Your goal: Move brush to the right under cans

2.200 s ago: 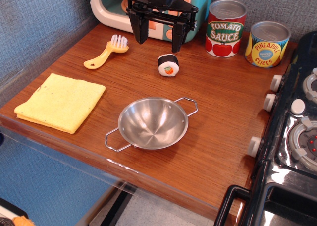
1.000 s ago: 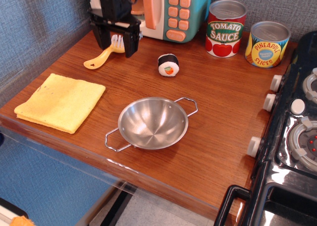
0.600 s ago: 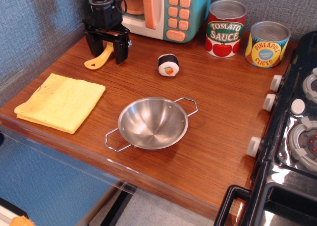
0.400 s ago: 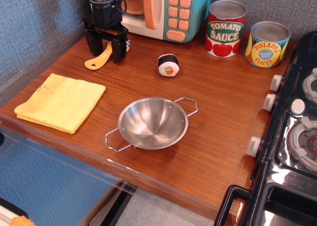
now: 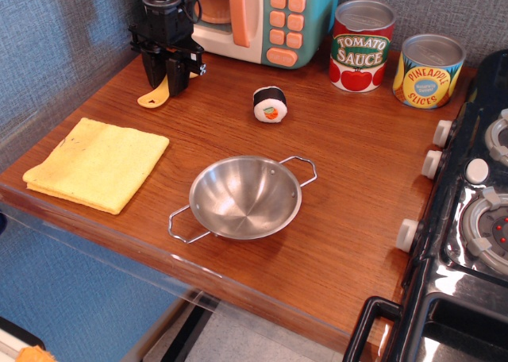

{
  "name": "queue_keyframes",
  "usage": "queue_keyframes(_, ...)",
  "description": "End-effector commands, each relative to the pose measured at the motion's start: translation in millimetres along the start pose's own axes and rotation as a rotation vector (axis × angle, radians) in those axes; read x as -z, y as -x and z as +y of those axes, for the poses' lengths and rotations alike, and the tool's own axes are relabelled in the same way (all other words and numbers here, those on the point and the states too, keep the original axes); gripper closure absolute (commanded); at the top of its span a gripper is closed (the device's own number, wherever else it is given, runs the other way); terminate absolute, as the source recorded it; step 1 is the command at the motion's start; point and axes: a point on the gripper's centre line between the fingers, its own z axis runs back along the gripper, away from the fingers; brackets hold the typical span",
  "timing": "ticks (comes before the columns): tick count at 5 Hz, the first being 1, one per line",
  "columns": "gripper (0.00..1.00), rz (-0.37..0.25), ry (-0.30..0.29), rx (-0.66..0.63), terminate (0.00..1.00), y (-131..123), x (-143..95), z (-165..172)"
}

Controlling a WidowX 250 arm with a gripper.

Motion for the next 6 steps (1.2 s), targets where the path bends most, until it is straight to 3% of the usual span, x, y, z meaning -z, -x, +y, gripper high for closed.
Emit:
queue_keyframes(1,1.0,-0.076,-0.023,-0.148,0.0,6,-70,-27)
queue_keyframes(2,1.0,-0.218,0.017,-0.228,0.0,-1,-123,-70)
queue_keyframes(3,1.0,-0.264,0.071,-0.198,0.0,-12,-145,-115)
queue_keyframes(5,1.0,-0.212,0.013,-0.063,0.0,-18,-112,-219)
queue_keyframes(6,1.0,-0.175,-0.026,-0.065,0.0,-19,-81,-242)
